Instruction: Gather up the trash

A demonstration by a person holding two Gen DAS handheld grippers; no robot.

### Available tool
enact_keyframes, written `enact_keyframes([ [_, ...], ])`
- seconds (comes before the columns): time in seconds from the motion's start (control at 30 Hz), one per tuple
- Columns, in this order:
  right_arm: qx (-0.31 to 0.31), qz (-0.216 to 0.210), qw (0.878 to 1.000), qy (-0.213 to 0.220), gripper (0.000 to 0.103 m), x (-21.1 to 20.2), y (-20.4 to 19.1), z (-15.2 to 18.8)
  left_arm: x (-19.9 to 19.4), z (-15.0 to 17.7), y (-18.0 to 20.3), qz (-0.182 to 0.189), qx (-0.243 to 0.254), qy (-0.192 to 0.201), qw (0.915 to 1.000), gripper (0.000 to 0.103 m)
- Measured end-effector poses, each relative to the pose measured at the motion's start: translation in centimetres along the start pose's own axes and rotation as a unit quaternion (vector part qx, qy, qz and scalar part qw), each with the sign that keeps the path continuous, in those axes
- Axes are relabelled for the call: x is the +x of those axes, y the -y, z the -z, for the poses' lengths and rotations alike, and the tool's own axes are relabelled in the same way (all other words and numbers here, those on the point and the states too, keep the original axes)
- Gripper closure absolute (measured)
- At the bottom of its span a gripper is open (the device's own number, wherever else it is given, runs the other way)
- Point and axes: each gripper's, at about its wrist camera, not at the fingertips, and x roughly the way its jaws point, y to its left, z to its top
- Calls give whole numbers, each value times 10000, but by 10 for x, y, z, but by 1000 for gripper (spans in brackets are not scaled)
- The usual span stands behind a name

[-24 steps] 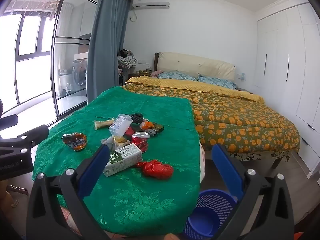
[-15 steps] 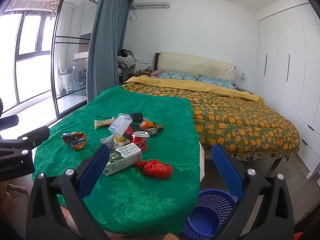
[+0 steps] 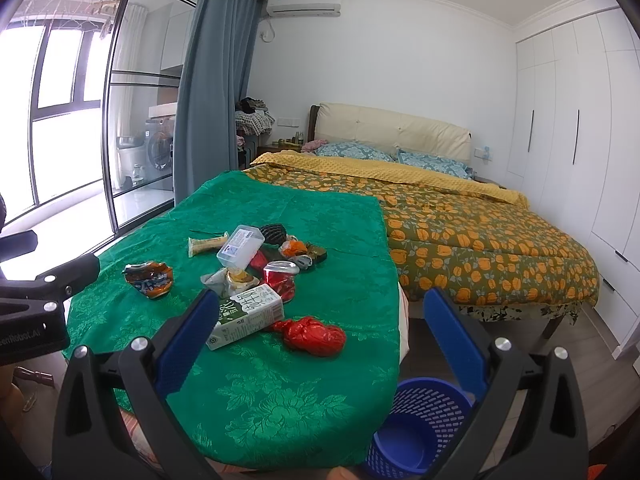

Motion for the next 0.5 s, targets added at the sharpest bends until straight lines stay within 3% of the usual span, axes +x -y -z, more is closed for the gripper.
enact_keyframes([
  [0.5, -2, 2, 10000, 0, 5, 1, 1, 1, 0, 0, 0, -1, 4, -11, 10000, 4],
])
